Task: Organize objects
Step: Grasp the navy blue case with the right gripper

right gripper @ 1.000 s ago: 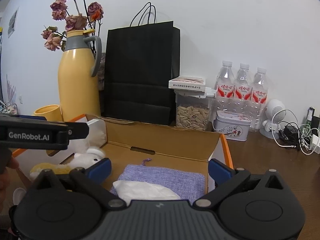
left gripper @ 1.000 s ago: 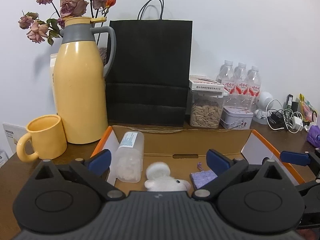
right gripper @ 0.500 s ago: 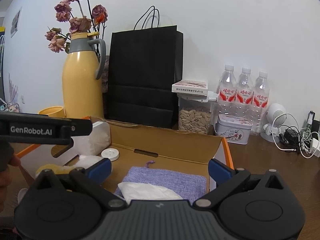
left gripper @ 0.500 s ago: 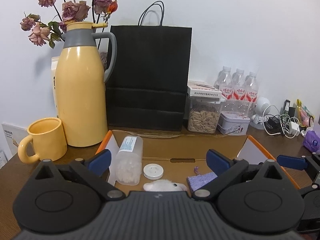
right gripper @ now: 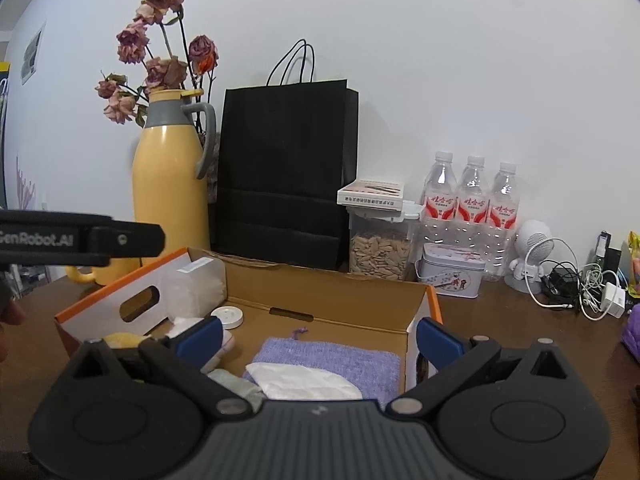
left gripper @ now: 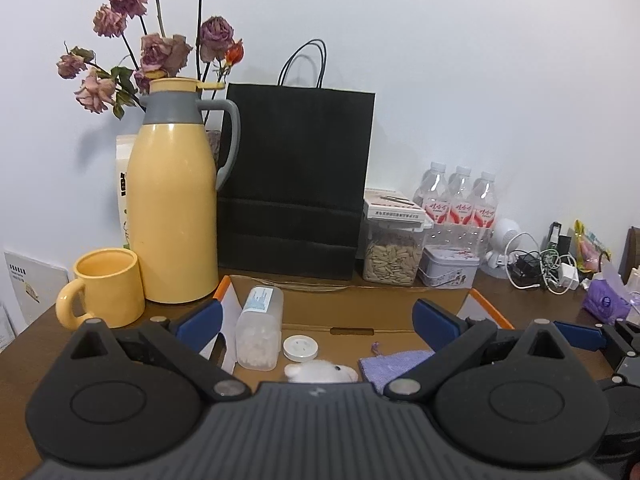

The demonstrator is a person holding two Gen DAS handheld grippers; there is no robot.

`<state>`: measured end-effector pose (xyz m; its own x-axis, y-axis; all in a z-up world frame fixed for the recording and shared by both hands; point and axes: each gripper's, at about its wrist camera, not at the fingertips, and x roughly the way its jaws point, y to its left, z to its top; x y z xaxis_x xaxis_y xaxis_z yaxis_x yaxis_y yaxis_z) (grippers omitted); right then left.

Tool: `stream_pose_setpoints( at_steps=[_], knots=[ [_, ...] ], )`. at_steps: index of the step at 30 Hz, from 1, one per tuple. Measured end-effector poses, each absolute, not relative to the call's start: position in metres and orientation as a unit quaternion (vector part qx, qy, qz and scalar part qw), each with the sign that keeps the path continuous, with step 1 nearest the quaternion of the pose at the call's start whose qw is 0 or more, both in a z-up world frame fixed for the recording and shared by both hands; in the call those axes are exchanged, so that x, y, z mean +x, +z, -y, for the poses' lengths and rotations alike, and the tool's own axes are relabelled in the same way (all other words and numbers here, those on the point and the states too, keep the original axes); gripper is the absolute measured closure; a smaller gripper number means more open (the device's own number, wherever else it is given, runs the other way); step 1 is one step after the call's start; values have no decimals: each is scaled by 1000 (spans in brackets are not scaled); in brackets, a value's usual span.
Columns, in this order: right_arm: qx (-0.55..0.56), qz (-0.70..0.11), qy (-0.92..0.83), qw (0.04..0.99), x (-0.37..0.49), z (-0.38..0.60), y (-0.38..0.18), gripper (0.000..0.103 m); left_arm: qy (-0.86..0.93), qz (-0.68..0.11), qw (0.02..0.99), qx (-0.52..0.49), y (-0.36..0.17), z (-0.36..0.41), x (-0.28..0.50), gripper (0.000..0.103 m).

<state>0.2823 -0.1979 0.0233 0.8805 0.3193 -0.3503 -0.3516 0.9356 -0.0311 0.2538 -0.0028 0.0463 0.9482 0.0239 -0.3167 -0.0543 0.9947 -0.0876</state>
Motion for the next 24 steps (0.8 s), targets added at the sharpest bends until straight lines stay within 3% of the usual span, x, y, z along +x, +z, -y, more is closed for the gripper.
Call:
stream_pose_setpoints(
  at_steps=[24],
  knots=[
    [-51,-222,165,960,183,215,5,0,27,-193,980,-34,39,-27,157,0]
  ],
)
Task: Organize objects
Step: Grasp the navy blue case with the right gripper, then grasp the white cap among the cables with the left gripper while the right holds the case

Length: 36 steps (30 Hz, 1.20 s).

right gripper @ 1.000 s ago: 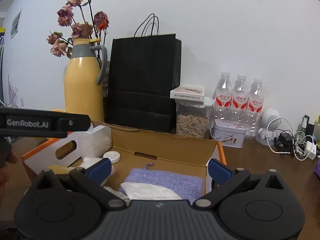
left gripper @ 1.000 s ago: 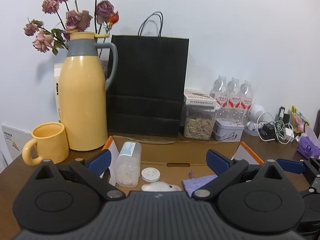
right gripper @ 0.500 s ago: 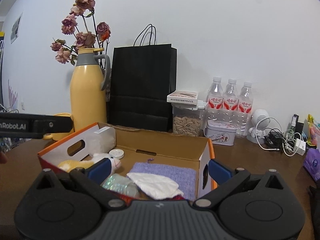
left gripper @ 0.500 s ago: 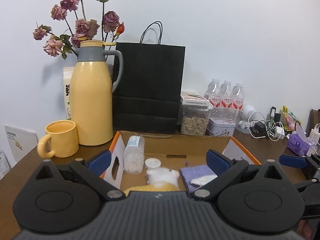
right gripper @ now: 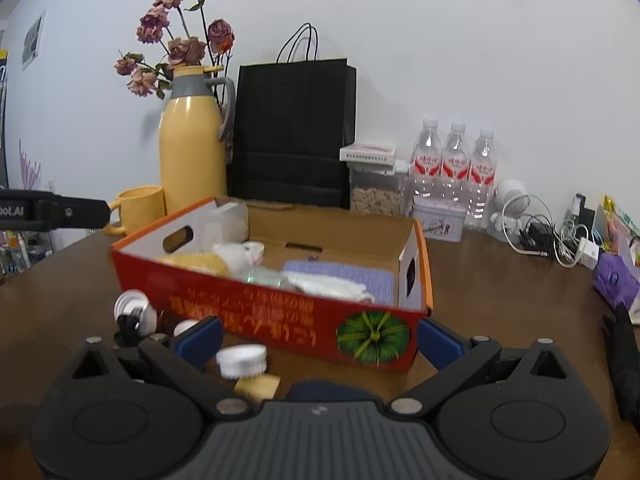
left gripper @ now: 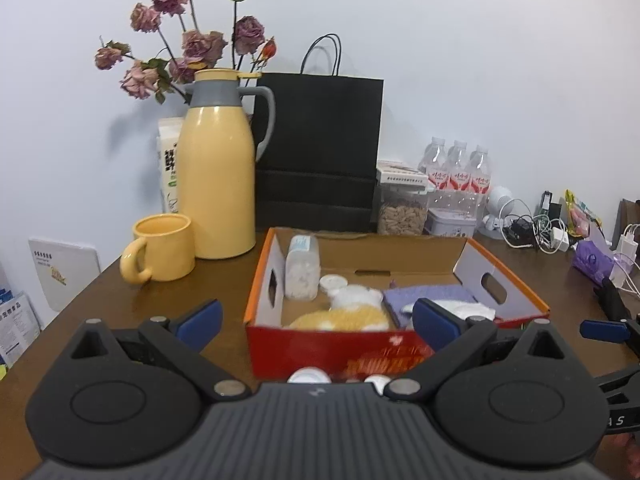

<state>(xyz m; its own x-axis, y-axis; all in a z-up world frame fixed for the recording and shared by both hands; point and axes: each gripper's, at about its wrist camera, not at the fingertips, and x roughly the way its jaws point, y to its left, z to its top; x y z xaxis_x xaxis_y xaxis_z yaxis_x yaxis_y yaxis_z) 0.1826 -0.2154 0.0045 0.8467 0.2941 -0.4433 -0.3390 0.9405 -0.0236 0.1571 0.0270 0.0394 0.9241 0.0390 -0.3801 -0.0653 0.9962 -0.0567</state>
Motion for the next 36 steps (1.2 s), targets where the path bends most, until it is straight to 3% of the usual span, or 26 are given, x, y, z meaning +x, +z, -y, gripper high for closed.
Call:
stream_pose_setpoints(
  at_steps=[28,36],
  knots=[
    [-19,-347,102,932,182,218,-50,0,37,-252,966,-54,3,-55,118,0],
    [-21,-343,87,935,185,216,-53,0,33,-267,962,-55,-4,-52,120,0]
  ],
)
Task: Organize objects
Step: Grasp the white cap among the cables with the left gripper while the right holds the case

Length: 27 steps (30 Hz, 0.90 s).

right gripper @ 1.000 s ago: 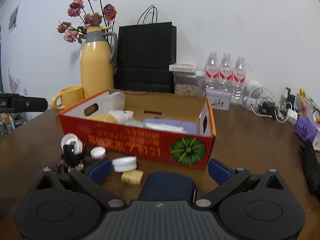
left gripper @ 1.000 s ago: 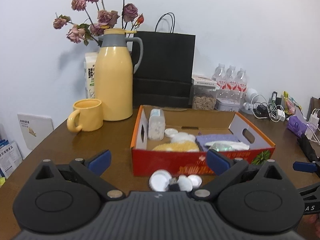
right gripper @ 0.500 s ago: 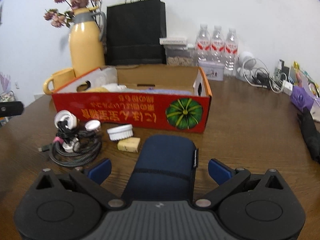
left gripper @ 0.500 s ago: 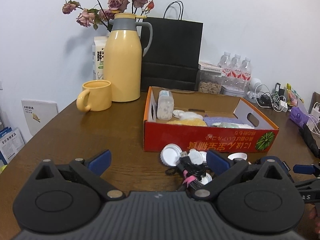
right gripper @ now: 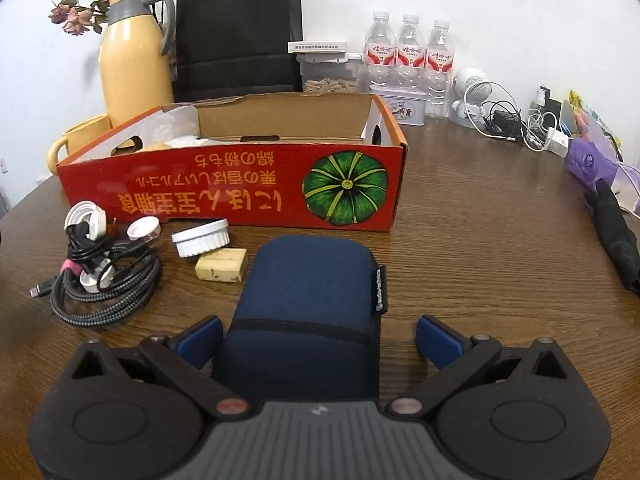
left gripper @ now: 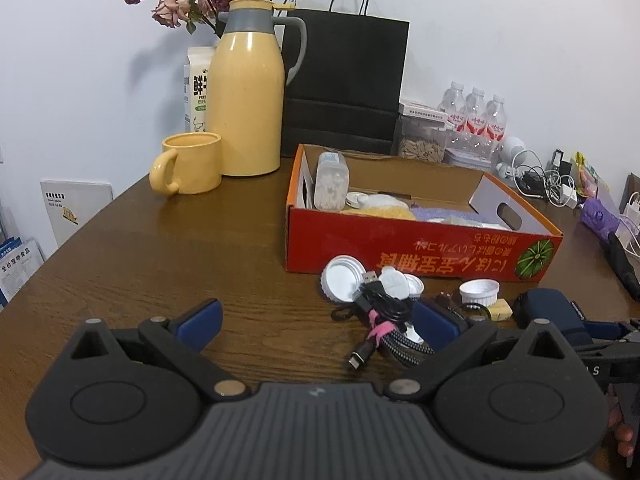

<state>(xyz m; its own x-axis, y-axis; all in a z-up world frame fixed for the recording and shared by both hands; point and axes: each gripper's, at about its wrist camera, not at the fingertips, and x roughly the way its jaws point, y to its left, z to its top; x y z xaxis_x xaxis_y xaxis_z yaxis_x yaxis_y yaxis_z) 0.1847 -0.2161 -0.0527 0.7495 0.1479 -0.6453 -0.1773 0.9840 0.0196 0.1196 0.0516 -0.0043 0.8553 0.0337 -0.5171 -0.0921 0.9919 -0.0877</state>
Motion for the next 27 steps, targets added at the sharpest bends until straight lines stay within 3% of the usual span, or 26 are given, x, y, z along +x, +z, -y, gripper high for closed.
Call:
stream_pose_setpoints(
  at_steps=[9,11,12,13,22,27],
  knots=[
    [-22,-342,92,935,186,216,-52,0,31,-268,962,-52,-5,-50,117,0],
    [-23,-336,97,936,184,216,-52,9,32,-269,961,-53,-5,-50,118,0],
    [-23,-331,102,938,182,216,-51,21,32,-270,961,-53,-5,-50,118,0],
    [-24,-326,109,939,180,214,-50,27,32,-270,961,-53,-5,-50,119,0],
    [4,-308,122,944,175,223,-46,38,28,-269,962,-50,-8,-46,121,0],
    [1,-278,125,952,166,222,-41,40,22,-275,960,-42,-14,-39,130,0]
  ],
)
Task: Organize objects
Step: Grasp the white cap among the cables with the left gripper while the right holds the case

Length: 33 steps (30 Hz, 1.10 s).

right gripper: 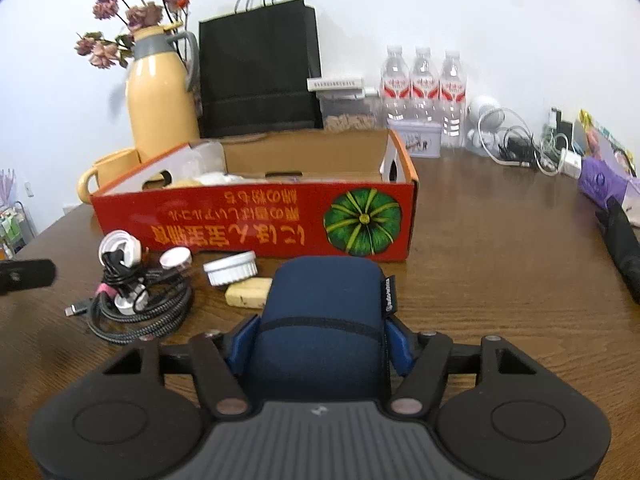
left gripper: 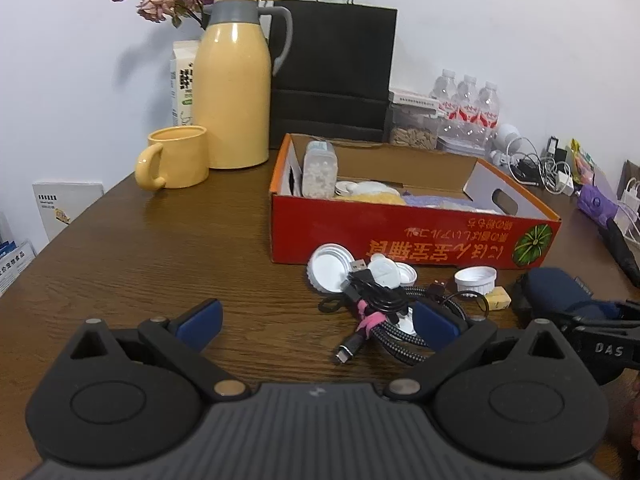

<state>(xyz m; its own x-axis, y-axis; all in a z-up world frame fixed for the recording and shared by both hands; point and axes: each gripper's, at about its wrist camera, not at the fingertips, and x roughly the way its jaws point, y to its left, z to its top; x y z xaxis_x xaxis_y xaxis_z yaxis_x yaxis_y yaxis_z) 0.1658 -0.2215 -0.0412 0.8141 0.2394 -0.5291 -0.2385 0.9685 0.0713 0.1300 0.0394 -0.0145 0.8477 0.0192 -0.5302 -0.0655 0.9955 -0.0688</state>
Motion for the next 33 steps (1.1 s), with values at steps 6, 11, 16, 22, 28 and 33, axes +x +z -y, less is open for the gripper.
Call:
stream_pose_setpoints(
  at_steps=[6,11,16,22,28,33],
  knots=[
    [3,-244,129,961,156,222,-35,40,15,-285,958,-32,-24,-28,149,0],
    [-9,-225,134,965,151,219,-33,40,9,-283,958,-35,-27,-23,163,0],
    [-9,-219,139,966,150,219,-31,40,-9,-267,964,-16,-21,-14,174,13],
    [-6,-216,141,966,148,220,-32,40,-40,-243,969,33,-17,7,187,43],
    [-2,-216,144,966,148,221,-32,40,-63,-264,961,42,-29,14,200,55],
    [-1,-214,146,966,148,221,-32,40,-56,-265,961,48,-34,13,197,83]
  ],
)
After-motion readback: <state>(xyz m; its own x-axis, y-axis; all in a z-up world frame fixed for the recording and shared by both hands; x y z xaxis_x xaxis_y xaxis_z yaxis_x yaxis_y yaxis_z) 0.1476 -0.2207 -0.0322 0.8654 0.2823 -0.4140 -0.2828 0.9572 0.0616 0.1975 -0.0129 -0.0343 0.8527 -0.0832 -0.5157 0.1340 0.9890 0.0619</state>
